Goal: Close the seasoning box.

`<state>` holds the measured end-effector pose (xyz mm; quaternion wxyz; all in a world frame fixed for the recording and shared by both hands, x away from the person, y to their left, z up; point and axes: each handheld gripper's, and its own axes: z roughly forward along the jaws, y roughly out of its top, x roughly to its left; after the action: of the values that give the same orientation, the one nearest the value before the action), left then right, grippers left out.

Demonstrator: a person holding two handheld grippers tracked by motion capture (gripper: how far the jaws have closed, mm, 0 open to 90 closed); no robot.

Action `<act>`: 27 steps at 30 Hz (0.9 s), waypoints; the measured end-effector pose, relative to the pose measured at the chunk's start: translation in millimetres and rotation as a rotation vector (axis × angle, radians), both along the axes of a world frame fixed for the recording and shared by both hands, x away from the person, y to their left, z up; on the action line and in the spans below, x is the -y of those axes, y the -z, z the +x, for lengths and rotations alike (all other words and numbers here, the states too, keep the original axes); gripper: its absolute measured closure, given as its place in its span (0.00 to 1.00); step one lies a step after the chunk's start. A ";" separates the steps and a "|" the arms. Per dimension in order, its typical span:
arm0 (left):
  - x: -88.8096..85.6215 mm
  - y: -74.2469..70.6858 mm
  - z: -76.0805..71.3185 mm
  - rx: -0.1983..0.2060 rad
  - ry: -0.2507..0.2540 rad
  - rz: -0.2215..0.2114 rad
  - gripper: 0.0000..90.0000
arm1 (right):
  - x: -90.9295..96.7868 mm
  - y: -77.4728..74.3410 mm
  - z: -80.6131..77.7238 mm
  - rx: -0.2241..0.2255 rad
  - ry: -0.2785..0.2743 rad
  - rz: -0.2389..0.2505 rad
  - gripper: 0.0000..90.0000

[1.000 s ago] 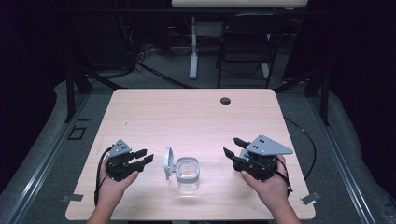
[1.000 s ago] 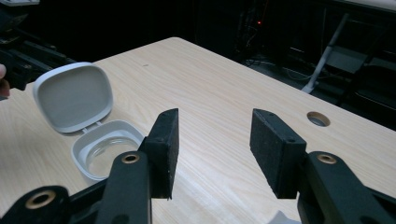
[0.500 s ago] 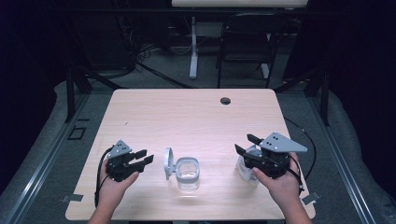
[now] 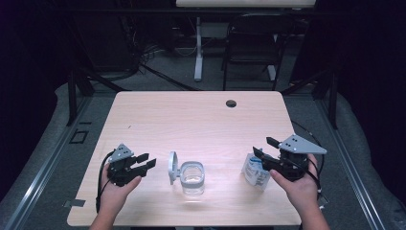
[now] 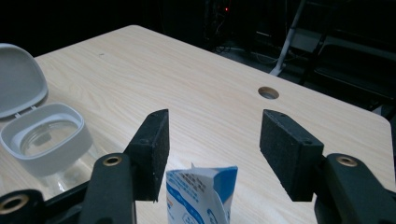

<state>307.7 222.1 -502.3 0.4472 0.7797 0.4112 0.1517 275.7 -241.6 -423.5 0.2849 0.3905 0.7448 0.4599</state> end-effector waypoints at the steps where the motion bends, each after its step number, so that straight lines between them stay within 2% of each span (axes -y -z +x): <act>1: 0.2 0.2 0.0 0.000 0.000 0.001 0.65 | 1.5 1.3 0.1 -0.006 0.004 -0.007 0.47; 13: -0.8 -1.2 0.2 0.006 0.001 0.005 0.65 | 12.0 14.4 -8.7 -0.031 0.004 -0.006 0.62; 19: -3.9 -3.9 -1.0 0.010 -0.007 0.005 0.65 | 14.4 19.6 -11.0 -0.059 -0.008 0.000 0.75; 24: -7.4 -5.4 -1.2 0.017 -0.017 0.000 0.65 | 12.2 23.2 -9.1 -0.079 -0.021 -0.016 0.86; 27: -8.6 -5.2 -1.0 0.014 -0.020 0.001 0.65 | 10.2 23.2 -8.2 -0.073 -0.021 -0.016 0.91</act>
<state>306.7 230.7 -497.1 0.4482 0.7745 0.4161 0.1617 267.4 -251.8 -446.7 0.2561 0.3969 0.7624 0.4423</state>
